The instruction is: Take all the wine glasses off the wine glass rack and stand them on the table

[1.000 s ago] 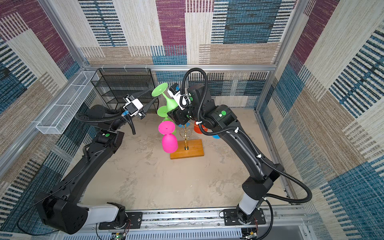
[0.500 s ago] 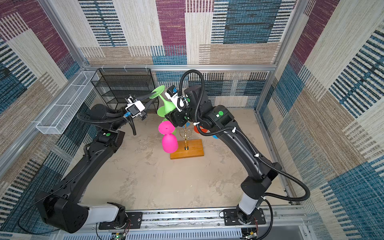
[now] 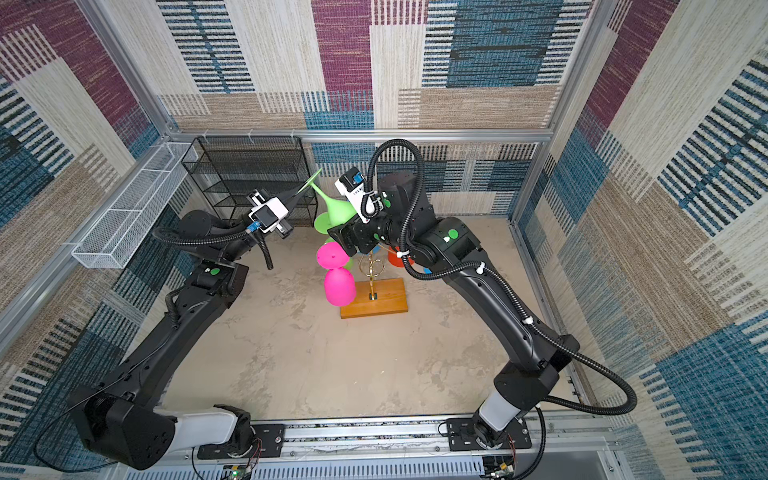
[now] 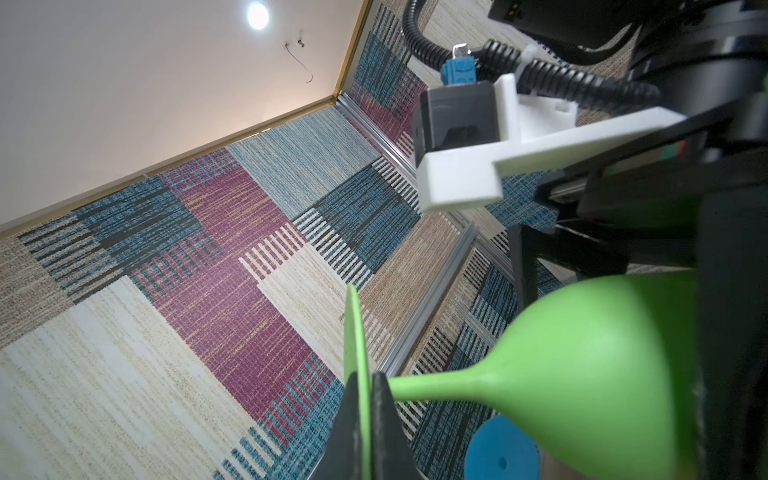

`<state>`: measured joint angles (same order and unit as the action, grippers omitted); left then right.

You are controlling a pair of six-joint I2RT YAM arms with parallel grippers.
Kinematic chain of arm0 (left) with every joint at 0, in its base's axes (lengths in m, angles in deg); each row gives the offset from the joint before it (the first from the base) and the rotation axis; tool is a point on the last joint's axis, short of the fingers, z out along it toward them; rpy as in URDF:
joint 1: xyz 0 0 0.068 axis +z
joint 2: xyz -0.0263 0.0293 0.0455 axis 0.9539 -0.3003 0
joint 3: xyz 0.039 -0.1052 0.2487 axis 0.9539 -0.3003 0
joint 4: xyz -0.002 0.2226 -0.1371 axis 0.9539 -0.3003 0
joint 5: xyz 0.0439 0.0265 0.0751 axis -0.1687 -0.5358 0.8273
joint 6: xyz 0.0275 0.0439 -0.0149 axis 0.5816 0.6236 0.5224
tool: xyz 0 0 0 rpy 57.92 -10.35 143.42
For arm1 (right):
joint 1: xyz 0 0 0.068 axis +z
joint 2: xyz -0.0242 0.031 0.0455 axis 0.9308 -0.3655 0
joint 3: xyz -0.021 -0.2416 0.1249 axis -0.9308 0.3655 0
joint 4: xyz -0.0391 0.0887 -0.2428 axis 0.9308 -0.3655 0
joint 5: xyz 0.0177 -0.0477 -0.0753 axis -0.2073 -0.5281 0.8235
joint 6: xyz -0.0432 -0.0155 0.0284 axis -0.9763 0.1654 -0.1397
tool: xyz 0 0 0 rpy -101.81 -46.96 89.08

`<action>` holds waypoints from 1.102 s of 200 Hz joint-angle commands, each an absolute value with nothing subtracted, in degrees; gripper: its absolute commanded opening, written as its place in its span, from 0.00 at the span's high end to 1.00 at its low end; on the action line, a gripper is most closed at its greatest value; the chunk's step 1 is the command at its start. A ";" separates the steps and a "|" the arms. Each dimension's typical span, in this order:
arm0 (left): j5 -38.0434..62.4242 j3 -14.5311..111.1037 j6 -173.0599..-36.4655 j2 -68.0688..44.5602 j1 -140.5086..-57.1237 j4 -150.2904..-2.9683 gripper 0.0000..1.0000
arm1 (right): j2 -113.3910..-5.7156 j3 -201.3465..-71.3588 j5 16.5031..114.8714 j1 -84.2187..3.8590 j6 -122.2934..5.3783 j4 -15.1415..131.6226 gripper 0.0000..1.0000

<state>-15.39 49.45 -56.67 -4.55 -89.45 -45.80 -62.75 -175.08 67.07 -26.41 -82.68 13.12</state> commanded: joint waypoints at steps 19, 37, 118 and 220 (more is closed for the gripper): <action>-4.36 48.48 -68.92 -2.52 -89.39 -49.46 1.00 | -55.43 -167.56 63.38 -28.20 -79.00 30.46 0.01; -0.08 48.10 -74.94 -1.47 -89.36 -52.91 1.00 | -50.95 -162.62 60.13 -31.06 -75.86 37.75 0.01; 6.09 45.77 -95.44 2.96 -89.22 -67.05 1.00 | -34.88 -140.24 48.86 -45.87 -60.55 52.41 0.27; 2.67 45.22 -99.97 3.67 -89.05 -69.29 1.00 | -43.03 -140.20 43.13 -44.24 -57.21 52.76 0.42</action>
<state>4.24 45.36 -97.83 3.43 -89.15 -69.58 -41.47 -139.37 44.25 -45.10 -58.55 50.10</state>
